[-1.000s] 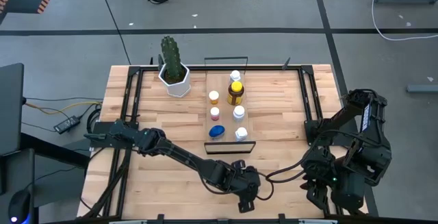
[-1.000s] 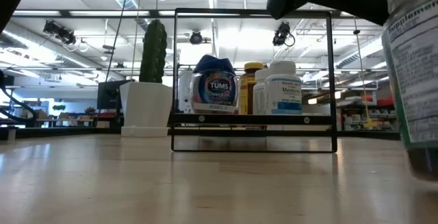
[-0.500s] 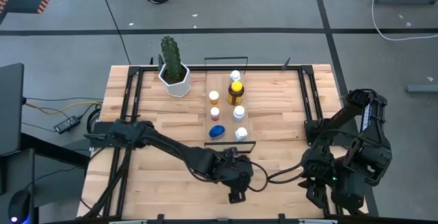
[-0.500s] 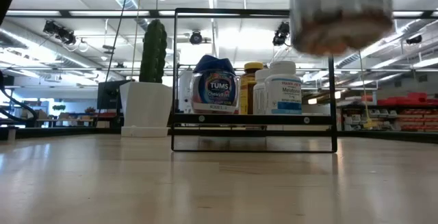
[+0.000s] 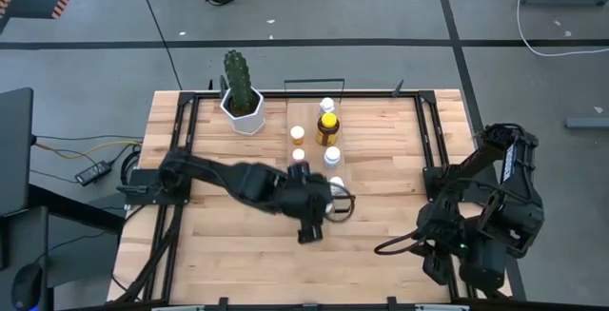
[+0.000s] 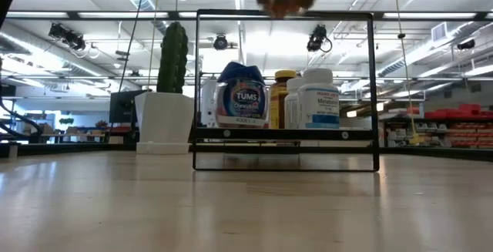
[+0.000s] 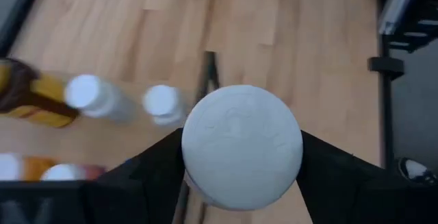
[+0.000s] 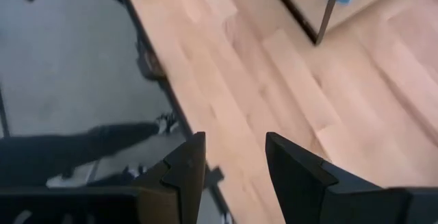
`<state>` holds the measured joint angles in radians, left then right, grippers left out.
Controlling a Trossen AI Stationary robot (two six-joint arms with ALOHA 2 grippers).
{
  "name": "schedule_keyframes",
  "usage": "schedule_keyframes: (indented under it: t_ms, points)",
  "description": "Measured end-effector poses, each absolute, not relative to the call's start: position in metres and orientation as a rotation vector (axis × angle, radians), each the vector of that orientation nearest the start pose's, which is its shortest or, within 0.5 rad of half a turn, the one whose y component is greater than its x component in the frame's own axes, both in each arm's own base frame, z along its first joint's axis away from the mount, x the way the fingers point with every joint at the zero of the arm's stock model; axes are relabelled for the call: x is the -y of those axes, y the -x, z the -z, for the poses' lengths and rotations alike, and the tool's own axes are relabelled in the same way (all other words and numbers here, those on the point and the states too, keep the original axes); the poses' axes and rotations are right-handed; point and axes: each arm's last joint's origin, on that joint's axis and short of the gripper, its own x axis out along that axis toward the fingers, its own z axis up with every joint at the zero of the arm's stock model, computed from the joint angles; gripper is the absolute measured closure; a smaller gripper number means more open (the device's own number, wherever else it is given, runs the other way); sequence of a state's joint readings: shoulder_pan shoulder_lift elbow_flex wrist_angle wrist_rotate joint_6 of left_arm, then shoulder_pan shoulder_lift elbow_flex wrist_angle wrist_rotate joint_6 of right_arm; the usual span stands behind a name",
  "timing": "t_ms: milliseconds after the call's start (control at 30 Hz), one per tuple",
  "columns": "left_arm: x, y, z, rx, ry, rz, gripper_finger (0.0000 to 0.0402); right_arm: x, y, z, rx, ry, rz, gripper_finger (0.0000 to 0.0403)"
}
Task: Pick and place medicine bottles onto shelf by color
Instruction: Put the green medicine bottle on the shelf, then close the lid of the green medicine bottle
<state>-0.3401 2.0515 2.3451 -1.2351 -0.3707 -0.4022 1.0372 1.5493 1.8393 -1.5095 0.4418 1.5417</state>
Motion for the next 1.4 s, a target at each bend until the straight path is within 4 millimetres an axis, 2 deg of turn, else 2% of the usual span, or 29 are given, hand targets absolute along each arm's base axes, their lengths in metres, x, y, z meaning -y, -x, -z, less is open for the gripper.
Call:
schedule_keyframes:
  t_ms: [133, 300, 467, 567, 667, 1167, 1400]
  points:
    - [0.093, -0.384, -0.405, -0.871, 0.018, -0.281, 0.0165, -0.216, -0.151, -0.407, -0.965, -0.572, 0.295, 0.0243]
    - [0.044, -0.378, -0.415, -0.891, 0.021, -0.368, 0.0164, -0.207, -0.161, -0.407, -0.929, -0.574, 0.361, 0.0243]
    - [0.015, -0.368, -0.428, -0.867, 0.099, -0.397, 0.015, -0.201, -0.168, -0.407, -0.925, -0.585, 0.392, 0.0243]
    - [0.017, -0.365, -0.43, -0.875, 0.149, -0.354, 0.0152, -0.2, -0.167, -0.406, -0.931, -0.583, 0.394, 0.0243]
    - [0.022, -0.363, -0.432, -0.872, 0.129, -0.335, 0.0157, -0.199, -0.167, -0.406, -0.937, -0.566, 0.4, 0.0243]
    - [0.032, -0.362, -0.432, -0.87, 0.163, -0.344, 0.016, -0.199, -0.166, -0.406, -0.942, -0.556, 0.404, 0.0243]
    - [0.033, -0.362, -0.432, -0.865, 0.185, -0.352, 0.0154, -0.205, -0.159, -0.405, -0.98, -0.58, 0.382, 0.0243]
